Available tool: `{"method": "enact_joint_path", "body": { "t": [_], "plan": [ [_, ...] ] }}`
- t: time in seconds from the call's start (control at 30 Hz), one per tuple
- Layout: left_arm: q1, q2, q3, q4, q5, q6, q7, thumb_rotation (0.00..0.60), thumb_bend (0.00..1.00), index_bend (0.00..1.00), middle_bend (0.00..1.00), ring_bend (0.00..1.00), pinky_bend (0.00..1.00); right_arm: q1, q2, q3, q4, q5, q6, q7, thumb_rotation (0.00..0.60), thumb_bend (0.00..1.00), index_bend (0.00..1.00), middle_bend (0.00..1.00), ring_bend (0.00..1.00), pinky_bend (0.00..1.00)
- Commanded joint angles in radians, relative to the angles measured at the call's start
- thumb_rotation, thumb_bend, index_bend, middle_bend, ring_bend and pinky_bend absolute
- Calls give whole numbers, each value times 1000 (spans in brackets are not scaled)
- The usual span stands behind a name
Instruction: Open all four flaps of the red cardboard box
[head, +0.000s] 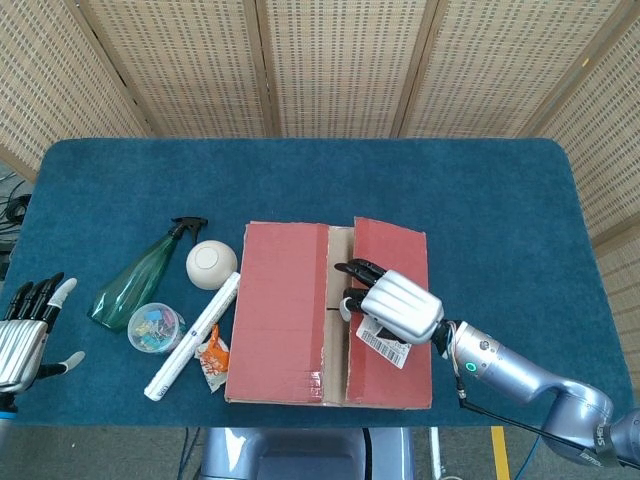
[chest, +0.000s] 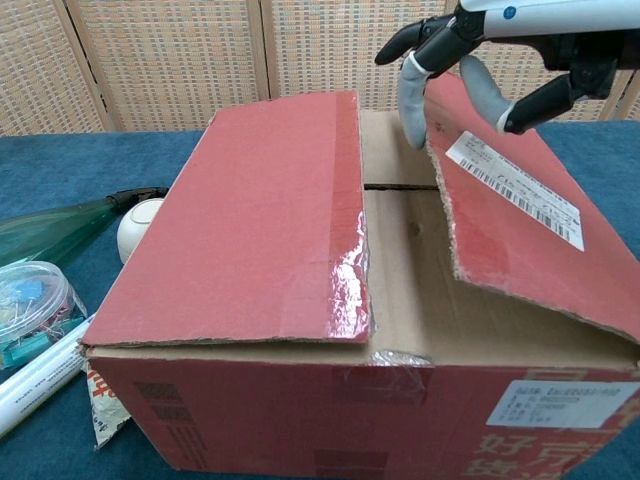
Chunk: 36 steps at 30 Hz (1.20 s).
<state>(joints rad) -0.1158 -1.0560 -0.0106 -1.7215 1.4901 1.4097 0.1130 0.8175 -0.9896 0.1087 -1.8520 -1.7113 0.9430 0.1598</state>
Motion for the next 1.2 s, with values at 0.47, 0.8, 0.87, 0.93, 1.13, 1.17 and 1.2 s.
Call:
{"method": "enact_joint_path", "body": {
  "t": [0.47,0.8,0.87,0.93,1.13,1.17,1.2],
  "plan": [
    [-3,3,0,-11,11,5,3,600,45,6,0,48,2,-18,125,30,-38,19,36,-23,600,1000,486,455,81,90],
    [-5,5,-1,-18,13,7,12,600,44,6,0,48,2,-30,219,57,-59,31,53,-42,600,1000,490,455,81,90],
    [-6,6,-1,-21,14,8,14,600,45,5,0,48,2,-34,247,62,-67,33,54,-51,600,1000,491,455,81,90],
    [-5,6,-1,-23,14,9,16,600,46,5,0,48,2,-38,266,66,-72,36,55,-55,600,1000,493,455,81,90],
    [-6,7,0,-27,15,9,22,600,45,6,0,48,2,-52,309,67,-81,46,45,-68,600,1000,494,455,81,90],
    [-6,7,0,-28,15,8,23,600,45,6,0,48,2,-55,314,66,-82,48,43,-69,600,1000,495,455,81,90],
    [-6,6,0,-28,15,8,23,600,45,6,0,48,2,-57,318,65,-81,50,41,-70,600,1000,495,455,81,90]
  ]
}}
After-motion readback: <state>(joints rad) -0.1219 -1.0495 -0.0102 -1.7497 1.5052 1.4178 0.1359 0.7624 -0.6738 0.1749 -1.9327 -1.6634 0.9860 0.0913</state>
